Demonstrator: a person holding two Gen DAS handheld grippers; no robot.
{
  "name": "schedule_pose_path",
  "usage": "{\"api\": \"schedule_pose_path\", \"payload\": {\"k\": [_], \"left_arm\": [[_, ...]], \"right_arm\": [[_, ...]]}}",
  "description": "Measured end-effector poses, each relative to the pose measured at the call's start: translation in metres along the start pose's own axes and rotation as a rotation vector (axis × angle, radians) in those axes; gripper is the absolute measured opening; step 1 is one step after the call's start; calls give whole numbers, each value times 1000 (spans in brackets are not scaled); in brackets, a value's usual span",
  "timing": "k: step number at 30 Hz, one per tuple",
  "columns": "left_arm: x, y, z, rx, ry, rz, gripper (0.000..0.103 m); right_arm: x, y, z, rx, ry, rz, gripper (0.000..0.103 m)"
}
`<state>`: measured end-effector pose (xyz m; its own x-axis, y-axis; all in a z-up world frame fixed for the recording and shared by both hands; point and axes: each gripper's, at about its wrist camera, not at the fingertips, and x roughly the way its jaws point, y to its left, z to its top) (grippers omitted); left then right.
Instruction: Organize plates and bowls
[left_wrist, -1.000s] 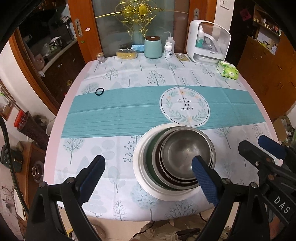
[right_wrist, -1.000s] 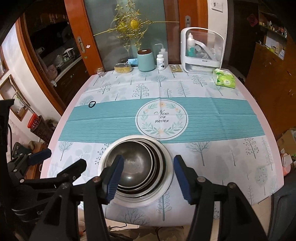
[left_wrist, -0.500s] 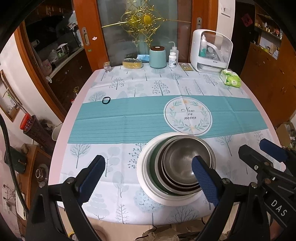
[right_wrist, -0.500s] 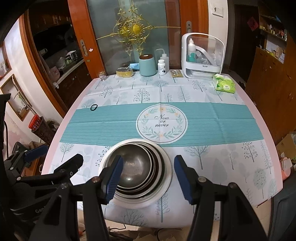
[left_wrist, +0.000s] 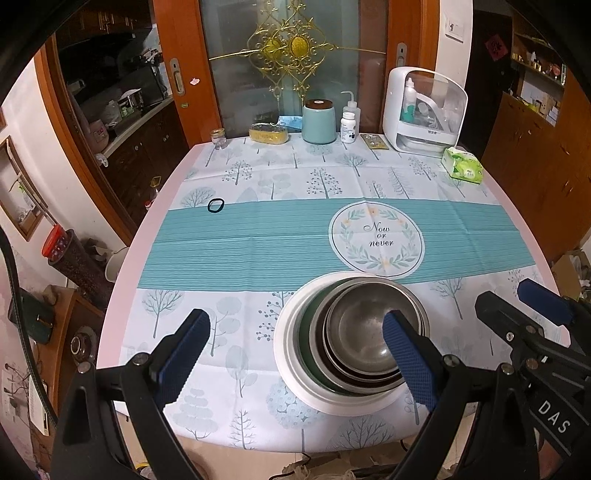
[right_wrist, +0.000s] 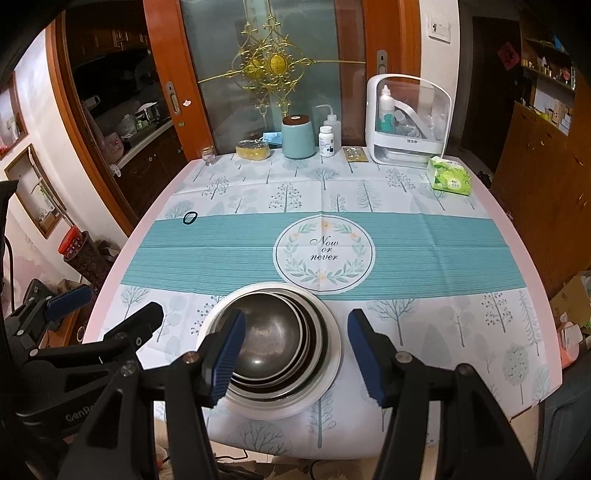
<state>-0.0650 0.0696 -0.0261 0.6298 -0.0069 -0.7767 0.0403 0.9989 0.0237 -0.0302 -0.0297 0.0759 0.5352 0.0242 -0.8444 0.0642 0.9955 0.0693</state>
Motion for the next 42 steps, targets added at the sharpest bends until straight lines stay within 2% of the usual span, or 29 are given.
{"api": "schedule_pose_path", "payload": {"k": [42], "left_arm": [[7,3,8,-12,7,0,94]], "right_arm": [[14,4,6,3,16,9,58]]}}
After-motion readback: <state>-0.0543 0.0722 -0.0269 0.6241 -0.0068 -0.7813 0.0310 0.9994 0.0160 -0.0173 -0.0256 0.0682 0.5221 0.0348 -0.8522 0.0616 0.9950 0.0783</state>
